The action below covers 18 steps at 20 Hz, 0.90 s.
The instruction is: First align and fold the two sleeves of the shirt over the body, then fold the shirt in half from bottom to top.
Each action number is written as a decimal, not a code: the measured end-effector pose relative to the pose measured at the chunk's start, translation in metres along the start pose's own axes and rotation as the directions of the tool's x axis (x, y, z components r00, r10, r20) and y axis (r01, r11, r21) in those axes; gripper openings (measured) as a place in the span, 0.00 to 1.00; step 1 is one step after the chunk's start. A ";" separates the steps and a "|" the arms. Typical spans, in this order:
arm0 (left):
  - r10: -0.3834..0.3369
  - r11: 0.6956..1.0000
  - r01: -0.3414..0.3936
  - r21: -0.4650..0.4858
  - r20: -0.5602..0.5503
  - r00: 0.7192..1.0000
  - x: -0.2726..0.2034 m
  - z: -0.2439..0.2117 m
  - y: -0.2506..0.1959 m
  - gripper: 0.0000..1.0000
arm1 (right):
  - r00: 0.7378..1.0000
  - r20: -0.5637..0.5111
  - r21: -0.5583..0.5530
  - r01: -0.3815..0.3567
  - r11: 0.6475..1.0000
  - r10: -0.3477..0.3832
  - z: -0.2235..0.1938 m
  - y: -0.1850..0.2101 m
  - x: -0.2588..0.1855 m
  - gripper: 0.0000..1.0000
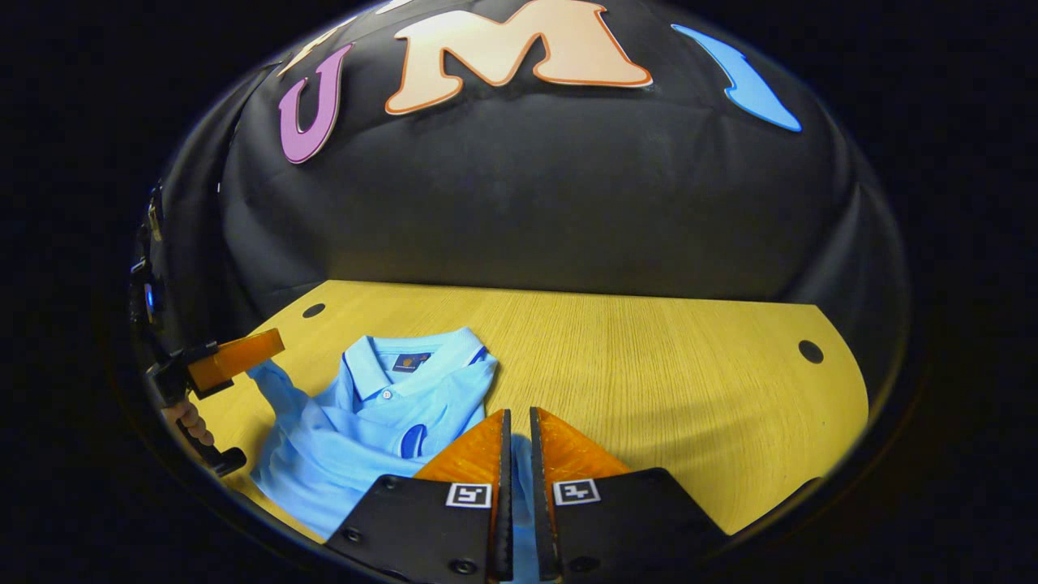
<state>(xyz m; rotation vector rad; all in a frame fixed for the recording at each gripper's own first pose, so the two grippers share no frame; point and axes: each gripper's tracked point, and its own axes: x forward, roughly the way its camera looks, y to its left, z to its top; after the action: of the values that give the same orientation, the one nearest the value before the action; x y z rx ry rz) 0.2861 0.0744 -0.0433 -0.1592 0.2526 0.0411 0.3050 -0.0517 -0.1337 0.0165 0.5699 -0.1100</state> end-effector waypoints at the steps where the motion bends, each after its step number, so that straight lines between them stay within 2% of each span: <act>1: -0.001 1.000 0.001 0.003 -0.003 1.000 -0.002 0.001 0.000 0.01 | 1.000 0.010 0.002 -0.014 1.000 0.014 0.003 0.005 -0.002 0.13; 2: -0.004 1.000 0.004 0.008 -0.008 1.000 -0.007 0.002 0.000 0.04 | 1.000 0.012 0.004 -0.029 1.000 0.029 0.003 0.010 -0.006 0.18; 3: -0.005 1.000 0.005 0.010 -0.012 1.000 -0.008 0.002 0.000 0.03 | 0.999 0.018 0.002 -0.040 0.999 0.040 0.004 0.013 -0.011 0.45; 4: -0.005 1.000 0.005 0.024 -0.028 1.000 -0.012 0.000 0.001 0.22 | 0.999 0.023 -0.004 -0.042 0.999 0.042 0.011 0.014 -0.021 0.71; 5: -0.002 0.999 0.004 0.047 -0.040 0.999 -0.018 -0.001 0.001 0.27 | 0.999 0.031 -0.018 -0.033 0.999 0.033 0.008 0.013 -0.021 0.98; 8: 0.020 0.993 -0.022 0.117 0.015 1.000 -0.041 0.011 0.003 0.93 | 0.998 0.065 -0.050 -0.015 0.999 0.018 0.012 0.010 -0.040 0.97; 9: 0.021 0.990 -0.025 0.137 0.030 0.999 -0.053 0.016 0.002 0.99 | 0.997 0.073 -0.050 -0.020 0.999 0.023 0.011 0.011 -0.049 0.97; 12: 0.000 0.987 -0.008 0.158 0.055 0.998 -0.087 0.020 -0.007 0.94 | 0.994 0.104 -0.070 -0.029 0.997 0.036 0.007 0.008 -0.083 0.96; 18: -0.019 0.988 0.005 0.152 0.093 0.995 -0.149 0.001 -0.013 0.94 | 0.972 0.223 -0.067 -0.063 0.996 0.077 -0.011 0.005 -0.172 0.96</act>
<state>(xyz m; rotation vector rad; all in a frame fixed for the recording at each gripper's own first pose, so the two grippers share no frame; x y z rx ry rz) 0.1427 0.0586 -0.0026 -0.0073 0.1593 0.0171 0.1564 -0.0293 -0.0501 -0.0335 0.3451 -0.0254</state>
